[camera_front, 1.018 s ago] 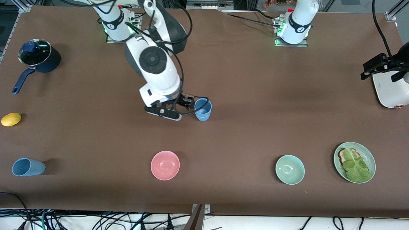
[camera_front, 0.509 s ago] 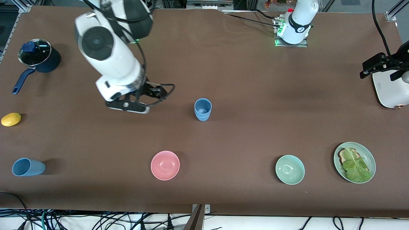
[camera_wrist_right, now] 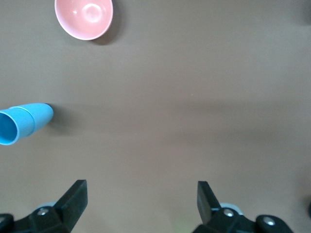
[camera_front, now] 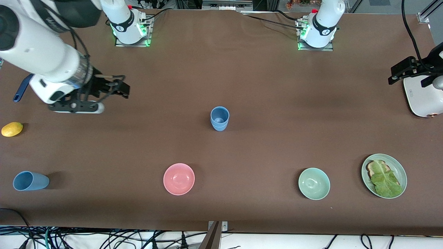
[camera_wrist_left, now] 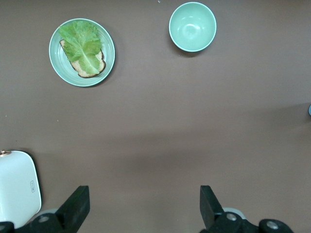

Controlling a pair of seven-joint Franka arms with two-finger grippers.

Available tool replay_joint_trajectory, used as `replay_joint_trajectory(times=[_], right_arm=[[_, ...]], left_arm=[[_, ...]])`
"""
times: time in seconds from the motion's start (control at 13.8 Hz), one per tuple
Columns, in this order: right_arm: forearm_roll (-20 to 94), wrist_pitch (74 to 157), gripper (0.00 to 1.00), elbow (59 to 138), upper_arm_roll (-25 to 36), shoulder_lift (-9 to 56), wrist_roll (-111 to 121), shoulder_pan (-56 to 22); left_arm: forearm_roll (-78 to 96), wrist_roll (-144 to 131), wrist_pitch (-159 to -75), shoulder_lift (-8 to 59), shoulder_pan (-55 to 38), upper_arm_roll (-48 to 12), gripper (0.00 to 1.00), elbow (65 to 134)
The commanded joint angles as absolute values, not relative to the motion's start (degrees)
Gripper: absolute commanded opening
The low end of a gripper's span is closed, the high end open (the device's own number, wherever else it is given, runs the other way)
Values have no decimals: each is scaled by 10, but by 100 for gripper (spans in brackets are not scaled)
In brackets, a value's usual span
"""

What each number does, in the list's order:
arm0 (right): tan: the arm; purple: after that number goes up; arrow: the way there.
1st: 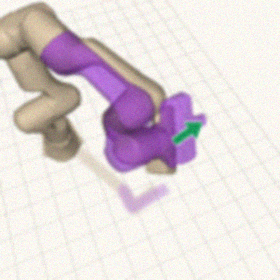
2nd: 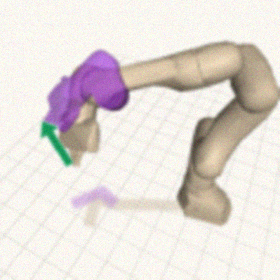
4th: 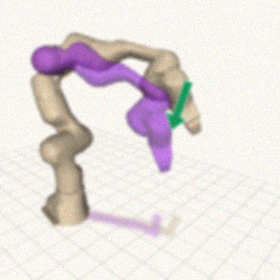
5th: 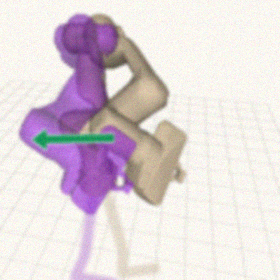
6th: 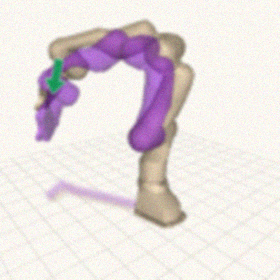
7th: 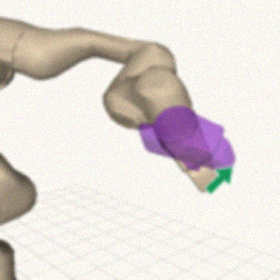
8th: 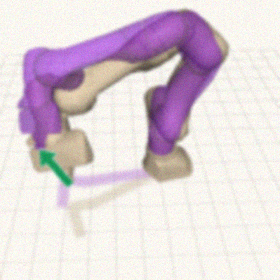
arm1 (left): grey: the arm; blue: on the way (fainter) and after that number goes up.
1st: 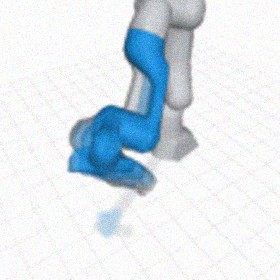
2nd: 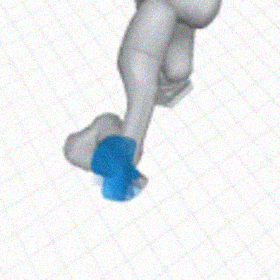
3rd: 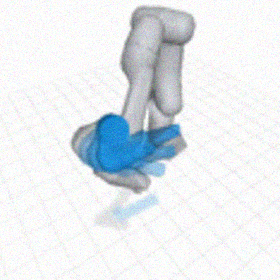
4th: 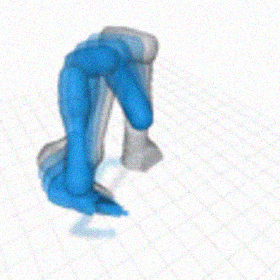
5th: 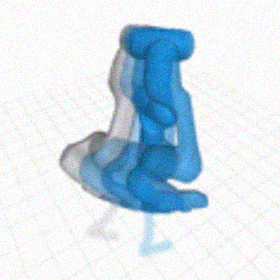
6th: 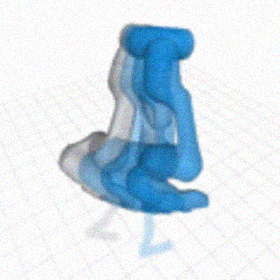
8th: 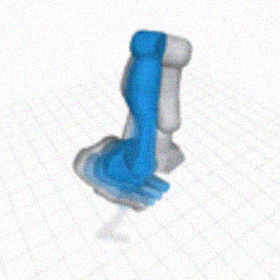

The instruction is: Stack blue cups with both arms

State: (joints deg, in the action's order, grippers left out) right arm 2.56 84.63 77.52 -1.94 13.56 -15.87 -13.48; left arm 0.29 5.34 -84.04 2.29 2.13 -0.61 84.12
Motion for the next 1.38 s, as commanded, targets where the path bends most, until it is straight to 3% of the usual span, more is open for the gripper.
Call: replay_joint_trajectory(times=[0.0,0.51,1.31], right_arm=[[36,837,100,811,-25,97,-103,-96],[31,837,100,850,-21,54,8,-24],[11,820,100,828,-12,60,10,-19]], left_arm=[[5,62,-838,-3,19,-5,100,867],[5,62,-838,-21,18,-5,100,885],[4,62,-838,-21,15,-5,100,884]])
